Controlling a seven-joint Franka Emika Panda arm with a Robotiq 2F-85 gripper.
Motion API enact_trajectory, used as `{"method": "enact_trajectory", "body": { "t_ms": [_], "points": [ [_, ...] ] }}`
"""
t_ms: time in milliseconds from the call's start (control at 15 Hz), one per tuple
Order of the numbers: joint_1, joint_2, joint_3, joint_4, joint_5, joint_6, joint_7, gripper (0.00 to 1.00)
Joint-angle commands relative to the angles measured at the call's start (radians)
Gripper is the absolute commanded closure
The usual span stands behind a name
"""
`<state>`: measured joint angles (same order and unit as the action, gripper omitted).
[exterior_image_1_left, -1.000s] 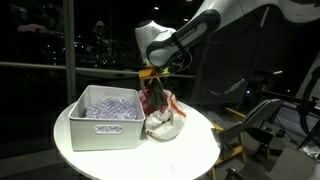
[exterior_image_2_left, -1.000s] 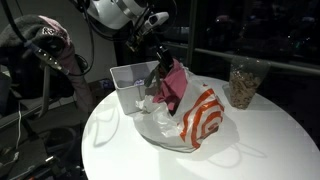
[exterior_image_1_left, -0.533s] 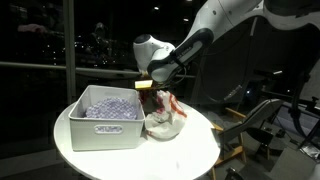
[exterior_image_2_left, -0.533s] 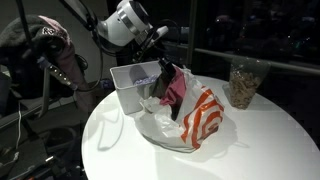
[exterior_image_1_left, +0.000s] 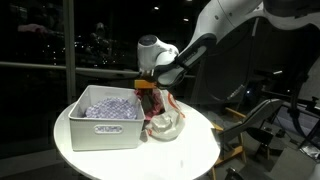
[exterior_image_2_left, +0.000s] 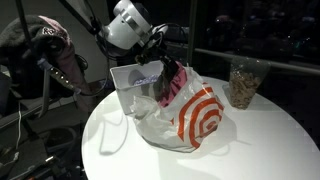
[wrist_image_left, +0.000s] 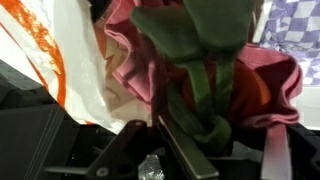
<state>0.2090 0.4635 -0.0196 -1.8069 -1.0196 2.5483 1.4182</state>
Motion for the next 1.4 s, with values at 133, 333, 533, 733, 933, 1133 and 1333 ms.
{"method": "enact_trajectory", "body": {
  "t_ms": [133,333,533,733,933,1133,1333],
  "points": [
    [-0.045,-0.036,-0.014,-0.077,0.041,0.073,0.021,0.93],
    [-0.078,-0.052,-0.028,-0.126,0.096,0.027,0.007,0.92],
    [-0.125,-0.046,-0.036,-0.171,0.175,0.042,-0.047,0.92],
    [-0.164,-0.045,-0.032,-0.21,0.272,0.046,-0.177,0.92],
    [-0.152,-0.055,-0.057,-0.213,0.329,-0.064,-0.275,0.93],
    [-0.151,-0.067,-0.065,-0.212,0.369,-0.096,-0.35,0.92],
    [-0.141,-0.071,-0.067,-0.212,0.415,-0.072,-0.418,0.59]
  ]
}}
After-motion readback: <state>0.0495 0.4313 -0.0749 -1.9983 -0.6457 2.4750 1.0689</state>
